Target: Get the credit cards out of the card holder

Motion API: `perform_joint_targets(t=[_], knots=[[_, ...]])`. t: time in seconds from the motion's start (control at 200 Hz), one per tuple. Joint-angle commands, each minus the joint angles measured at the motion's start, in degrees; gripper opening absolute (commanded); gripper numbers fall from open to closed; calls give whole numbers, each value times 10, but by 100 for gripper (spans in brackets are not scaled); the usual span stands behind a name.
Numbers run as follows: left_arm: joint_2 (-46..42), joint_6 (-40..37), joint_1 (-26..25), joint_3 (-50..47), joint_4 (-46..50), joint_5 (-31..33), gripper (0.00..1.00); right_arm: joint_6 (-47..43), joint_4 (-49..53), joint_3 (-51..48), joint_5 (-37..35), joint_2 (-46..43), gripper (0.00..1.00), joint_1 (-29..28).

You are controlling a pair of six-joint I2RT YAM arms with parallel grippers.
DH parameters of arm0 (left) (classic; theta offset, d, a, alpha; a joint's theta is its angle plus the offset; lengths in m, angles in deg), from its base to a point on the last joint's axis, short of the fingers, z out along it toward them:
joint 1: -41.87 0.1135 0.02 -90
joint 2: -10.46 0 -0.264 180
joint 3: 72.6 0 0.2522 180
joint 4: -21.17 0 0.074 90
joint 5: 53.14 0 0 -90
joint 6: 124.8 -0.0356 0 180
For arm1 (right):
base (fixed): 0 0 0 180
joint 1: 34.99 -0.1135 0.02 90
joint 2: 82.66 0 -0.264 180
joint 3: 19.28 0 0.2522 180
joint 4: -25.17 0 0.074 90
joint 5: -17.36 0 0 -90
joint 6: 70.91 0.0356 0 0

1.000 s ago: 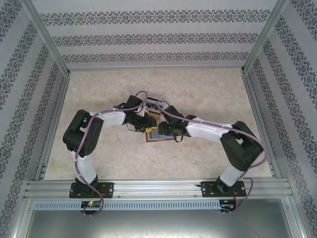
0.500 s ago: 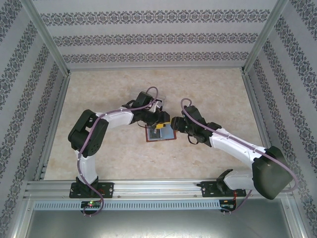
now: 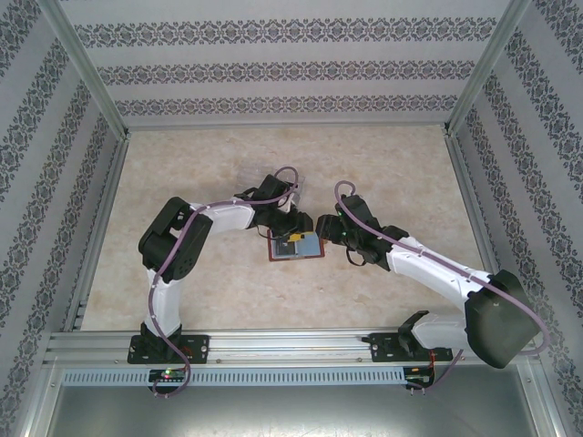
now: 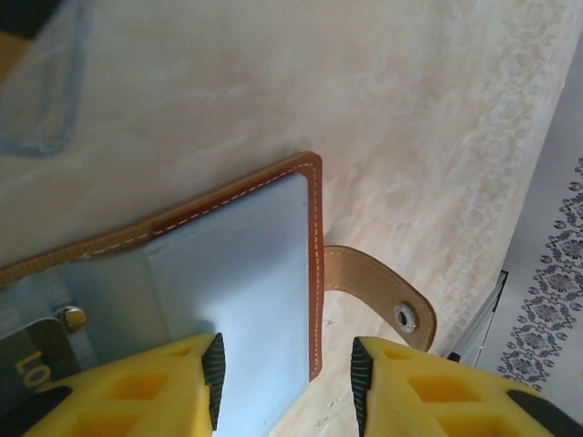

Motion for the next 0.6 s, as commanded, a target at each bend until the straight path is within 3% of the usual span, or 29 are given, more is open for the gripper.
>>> perform_joint_targets(t=[0.0,0.325,0.594], knots=[[-44,-27,-7,12,39,18,42,2,2,12,2,12,56,4],[-167,-45,42,-56,85,102,39,-6,-35,62,119,100,44,0],[-186,-38,80,-118,85,101,36,29,-77,119,195,222,32,-8]])
